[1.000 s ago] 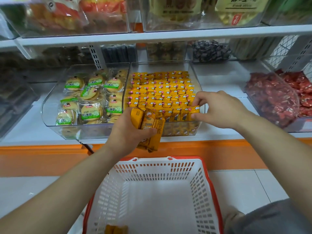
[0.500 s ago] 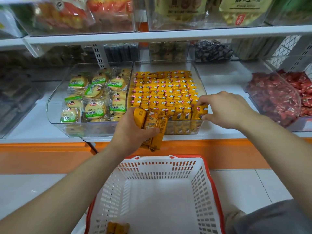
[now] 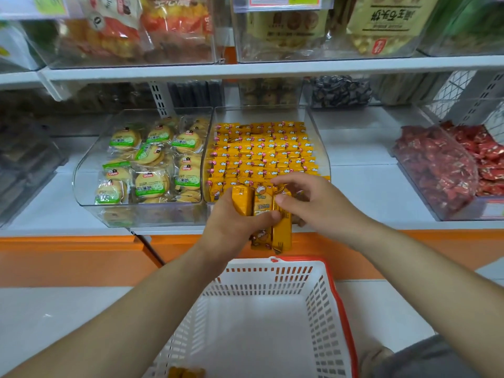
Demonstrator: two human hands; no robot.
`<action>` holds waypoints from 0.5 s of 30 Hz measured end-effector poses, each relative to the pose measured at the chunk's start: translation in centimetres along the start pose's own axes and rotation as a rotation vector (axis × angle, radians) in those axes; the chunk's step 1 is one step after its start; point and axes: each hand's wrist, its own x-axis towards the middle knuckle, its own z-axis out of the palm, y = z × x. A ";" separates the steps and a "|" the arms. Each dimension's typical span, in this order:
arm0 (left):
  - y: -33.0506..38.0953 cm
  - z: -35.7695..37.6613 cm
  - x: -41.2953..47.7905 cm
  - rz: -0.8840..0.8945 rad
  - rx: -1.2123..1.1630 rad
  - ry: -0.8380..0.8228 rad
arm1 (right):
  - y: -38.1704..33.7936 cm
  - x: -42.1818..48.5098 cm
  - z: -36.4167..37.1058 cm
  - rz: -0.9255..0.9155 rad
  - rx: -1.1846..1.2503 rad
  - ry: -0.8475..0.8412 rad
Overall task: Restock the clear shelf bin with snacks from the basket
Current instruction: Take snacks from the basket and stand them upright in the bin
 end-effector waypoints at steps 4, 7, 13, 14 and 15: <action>0.4 0.0 -0.4 -0.002 -0.055 -0.040 | 0.2 0.4 -1.7 0.067 0.226 -0.101; 0.4 0.1 -0.6 -0.011 -0.090 -0.074 | 0.8 0.2 -2.7 0.110 0.315 -0.196; 0.6 0.0 -0.4 -0.066 -0.134 -0.085 | 1.8 -0.1 -4.9 0.096 0.461 -0.217; 0.6 -0.1 -0.4 -0.074 -0.133 -0.085 | 1.8 -0.1 -4.9 0.098 0.493 -0.230; 0.6 -0.1 -0.4 -0.075 -0.122 -0.080 | 1.8 -0.1 -4.9 0.101 0.520 -0.238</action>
